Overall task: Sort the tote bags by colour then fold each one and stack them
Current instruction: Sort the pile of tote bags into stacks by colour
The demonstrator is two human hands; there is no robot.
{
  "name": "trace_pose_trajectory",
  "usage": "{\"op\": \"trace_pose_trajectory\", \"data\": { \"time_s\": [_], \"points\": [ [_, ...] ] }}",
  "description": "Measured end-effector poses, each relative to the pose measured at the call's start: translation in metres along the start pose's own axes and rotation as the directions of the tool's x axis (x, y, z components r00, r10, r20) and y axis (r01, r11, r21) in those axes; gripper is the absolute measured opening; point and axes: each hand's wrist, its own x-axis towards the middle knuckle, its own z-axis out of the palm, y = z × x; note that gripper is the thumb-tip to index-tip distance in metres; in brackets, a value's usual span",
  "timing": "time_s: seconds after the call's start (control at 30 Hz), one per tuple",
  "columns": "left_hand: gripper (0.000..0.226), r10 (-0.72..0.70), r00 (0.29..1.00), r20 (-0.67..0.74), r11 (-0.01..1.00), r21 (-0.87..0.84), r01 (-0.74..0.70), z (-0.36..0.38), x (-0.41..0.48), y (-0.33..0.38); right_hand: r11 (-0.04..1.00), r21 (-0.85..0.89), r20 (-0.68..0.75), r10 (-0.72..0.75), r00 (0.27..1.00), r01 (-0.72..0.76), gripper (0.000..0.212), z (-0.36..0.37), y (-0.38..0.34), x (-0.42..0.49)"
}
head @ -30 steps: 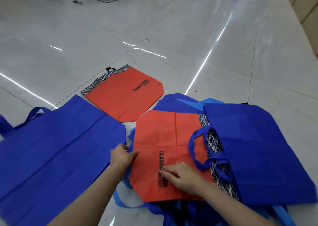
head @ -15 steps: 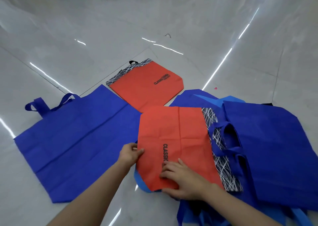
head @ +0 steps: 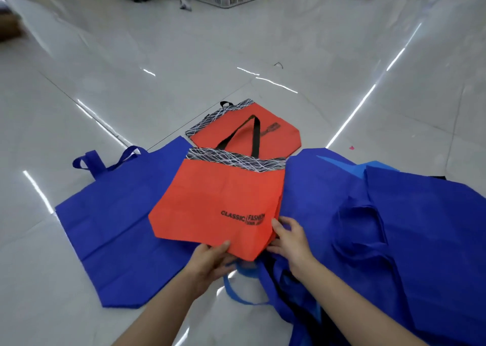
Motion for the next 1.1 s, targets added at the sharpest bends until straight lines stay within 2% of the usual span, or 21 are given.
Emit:
{"op": "trace_pose_trajectory", "data": {
  "time_s": [0.07,0.1,0.17,0.23,0.27,0.33,0.37,0.4,0.43,0.47,0.5,0.53,0.57,0.6,0.67,0.73,0.77,0.83,0.93,1.03,1.1],
  "points": [
    [0.031,0.014,1.000,-0.014,0.990,0.138,-0.012,-0.006,0.002,0.007,0.979,-0.178,-0.101,-0.119,0.988,0.100,0.022,0.002,-0.011,0.021],
    [0.034,0.045,0.998,-0.041,0.980,0.196,-0.037,-0.013,0.008,0.012,0.974,-0.190,-0.132,-0.148,0.980,0.121,0.021,0.002,-0.022,0.031],
    [0.033,0.115,0.988,-0.101,0.965,0.249,-0.087,-0.022,0.023,0.023,0.989,-0.101,-0.145,-0.121,0.982,0.107,0.020,0.004,-0.044,0.053],
    [0.027,0.117,0.987,-0.106,0.979,0.180,-0.097,-0.018,0.037,0.036,1.000,-0.020,-0.053,-0.002,0.999,0.001,0.037,0.017,-0.060,0.071],
    [0.027,0.114,0.990,-0.078,0.983,0.156,-0.101,-0.013,0.042,0.041,0.995,-0.099,-0.024,-0.015,1.000,0.012,0.041,0.025,-0.064,0.077],
    [0.034,0.138,0.990,-0.020,0.962,0.241,-0.130,-0.003,0.050,0.050,0.887,-0.417,-0.074,-0.247,0.966,0.195,0.037,0.039,-0.070,0.098],
    [0.038,0.186,0.983,0.001,0.921,0.349,-0.174,-0.001,0.054,0.054,0.823,-0.497,-0.115,-0.375,0.920,0.274,0.036,0.040,-0.078,0.111],
    [0.039,0.268,0.963,0.011,0.825,0.514,-0.235,-0.002,0.058,0.055,0.801,-0.513,-0.162,-0.443,0.882,0.309,0.037,0.038,-0.091,0.124],
    [0.036,0.378,0.926,0.008,0.675,0.682,-0.282,-0.008,0.063,0.055,0.797,-0.511,-0.213,-0.480,0.851,0.322,0.041,0.033,-0.105,0.138],
    [0.029,0.506,0.862,-0.014,0.497,0.822,-0.279,-0.017,0.068,0.055,0.743,-0.590,-0.253,-0.543,0.801,0.317,0.049,0.028,-0.119,0.150],
    [0.019,0.632,0.775,-0.028,0.340,0.908,-0.245,-0.026,0.072,0.055,0.611,-0.743,-0.245,-0.628,0.739,0.273,0.055,0.024,-0.127,0.159],
    [0.015,0.720,0.693,-0.027,0.235,0.950,-0.208,-0.035,0.079,0.053,0.423,-0.876,-0.167,-0.715,0.678,0.230,0.058,0.023,-0.129,0.164],
    [0.029,0.756,0.654,-0.014,0.170,0.969,-0.177,-0.044,0.088,0.048,0.247,-0.935,-0.025,-0.764,0.645,0.256,0.055,0.027,-0.123,0.165],
    [0.047,0.728,0.686,-0.005,0.138,0.980,-0.140,-0.049,0.094,0.044,0.117,-0.937,0.137,-0.744,0.654,0.329,0.051,0.036,-0.108,0.161],
    [0.084,0.606,0.795,0.018,0.062,0.996,-0.070,-0.056,0.104,0.030,-0.066,-0.883,0.424,-0.540,0.727,0.465,0.056,0.057,-0.066,0.145],
    [0.100,0.549,0.835,0.049,0.021,0.997,-0.072,-0.063,0.111,0.014,-0.223,-0.842,0.538,-0.313,0.783,0.491,0.067,0.068,-0.030,0.137],
    [0.098,0.561,0.826,0.055,0.020,0.997,-0.081,-0.065,0.112,0.010,-0.243,-0.845,0.530,-0.266,0.805,0.476,0.064,0.070,-0.023,0.140],
    [0.093,0.567,0.822,0.058,0.012,0.997,-0.079,-0.065,0.112,0.007,-0.191,-0.882,0.469,-0.261,0.844,0.431,0.059,0.068,-0.027,0.157],
    [0.098,0.520,0.853,0.041,0.018,0.998,-0.059,-0.063,0.108,0.012,-0.005,-0.924,0.374,-0.215,0.902,0.382,0.055,0.065,-0.056,0.174],
    [0.076,0.515,0.857,-0.012,0.056,0.998,-0.019,-0.048,0.099,0.024,0.037,-0.883,0.434,-0.322,0.842,0.469,0.049,0.059,-0.064,0.151],
    [0.057,0.612,0.791,0.007,0.052,0.997,-0.048,-0.032,0.094,0.028,0.028,-0.872,0.425,-0.451,0.785,0.489,0.042,0.041,-0.056,0.126]
  ]
}}
